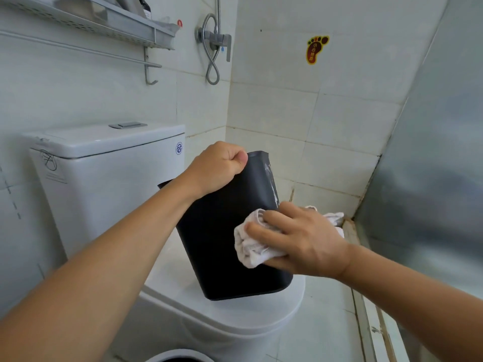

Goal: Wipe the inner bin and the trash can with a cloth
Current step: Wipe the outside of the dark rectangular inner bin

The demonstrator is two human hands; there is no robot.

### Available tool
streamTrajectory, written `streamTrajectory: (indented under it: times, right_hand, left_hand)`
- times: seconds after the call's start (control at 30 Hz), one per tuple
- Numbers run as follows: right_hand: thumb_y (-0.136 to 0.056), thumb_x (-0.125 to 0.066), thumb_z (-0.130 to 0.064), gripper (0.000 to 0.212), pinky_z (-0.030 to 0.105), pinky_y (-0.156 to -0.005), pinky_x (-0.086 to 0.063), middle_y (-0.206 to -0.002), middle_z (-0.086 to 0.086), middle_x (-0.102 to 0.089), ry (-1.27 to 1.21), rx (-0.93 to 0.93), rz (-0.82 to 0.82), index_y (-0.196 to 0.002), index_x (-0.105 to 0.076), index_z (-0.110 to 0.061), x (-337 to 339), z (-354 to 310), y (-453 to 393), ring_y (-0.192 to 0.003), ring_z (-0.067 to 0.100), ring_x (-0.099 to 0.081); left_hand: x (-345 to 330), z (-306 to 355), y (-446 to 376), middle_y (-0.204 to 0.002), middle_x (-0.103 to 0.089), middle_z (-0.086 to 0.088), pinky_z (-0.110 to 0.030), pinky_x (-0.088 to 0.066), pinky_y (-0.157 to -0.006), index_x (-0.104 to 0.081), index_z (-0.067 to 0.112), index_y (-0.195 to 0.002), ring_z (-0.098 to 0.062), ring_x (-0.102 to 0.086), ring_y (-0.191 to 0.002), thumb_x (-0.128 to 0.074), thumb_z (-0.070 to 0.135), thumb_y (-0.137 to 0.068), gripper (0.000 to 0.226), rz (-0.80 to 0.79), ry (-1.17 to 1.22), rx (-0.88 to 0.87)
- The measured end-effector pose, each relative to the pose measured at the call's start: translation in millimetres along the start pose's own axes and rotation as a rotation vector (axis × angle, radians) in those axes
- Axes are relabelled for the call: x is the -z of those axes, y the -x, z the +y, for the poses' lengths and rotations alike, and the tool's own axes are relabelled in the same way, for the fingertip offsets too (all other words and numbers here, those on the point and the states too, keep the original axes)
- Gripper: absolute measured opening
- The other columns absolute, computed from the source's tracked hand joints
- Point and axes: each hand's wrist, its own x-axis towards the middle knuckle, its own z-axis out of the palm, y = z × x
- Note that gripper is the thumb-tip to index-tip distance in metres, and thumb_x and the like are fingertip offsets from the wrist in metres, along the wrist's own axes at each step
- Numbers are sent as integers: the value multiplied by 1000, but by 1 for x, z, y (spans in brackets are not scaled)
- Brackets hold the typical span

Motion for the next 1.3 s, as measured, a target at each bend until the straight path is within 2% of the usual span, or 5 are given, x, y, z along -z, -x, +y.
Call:
streamTrajectory:
  times: [0.2,0.53,0.87,1.07,1.3]
  right_hand:
    - [-99,-67,-46,50,45,-60,-49,-98,7,-68,35,-127,150,-128,-69,-5,24,36,-61,-74,28,-50]
    - [-99,-63,-52,45,35,-63,-46,-103,4,-60,-11,97,-168,-121,-70,-14,-9,-31,28,-81,21,-47]
    - [-93,-72,-45,42,39,-50,-46,-90,9,-61,18,-238,194,-113,-76,-8,2,4,-24,-74,26,-50]
    - [-93,-72,-53,53,40,-59,-49,-99,8,-61,-138,-116,15,-129,-57,-17,-21,-33,45,-80,24,-52]
    - [-94,-70,-52,51,40,-57,-50,-98,11,-59,-153,-150,46,-130,-53,-19,-12,-24,30,-78,26,-54]
  left_hand:
    - [-2,8,0,-52,-37,15,-34,-30,-65,-46,28,-50,-11,-34,-60,-49,23,-80,31,-28,40,-17]
    - [0,0,-3,-54,-29,13,-33,-24,-61,-32,25,-55,-11,-27,-57,-47,16,-91,41,0,14,-6]
    - [-4,6,-2,-53,-27,12,-34,-24,-63,-36,27,-50,-15,-25,-60,-47,21,-78,31,-43,-3,-30]
    - [3,-1,-4,-55,-24,7,-30,-17,-55,-30,25,-49,-12,-20,-56,-47,-10,-83,52,-55,136,-14]
    - [-2,1,-5,-54,-26,12,-29,-21,-57,-35,28,-48,-10,-23,-55,-47,3,-81,43,-67,89,-13]
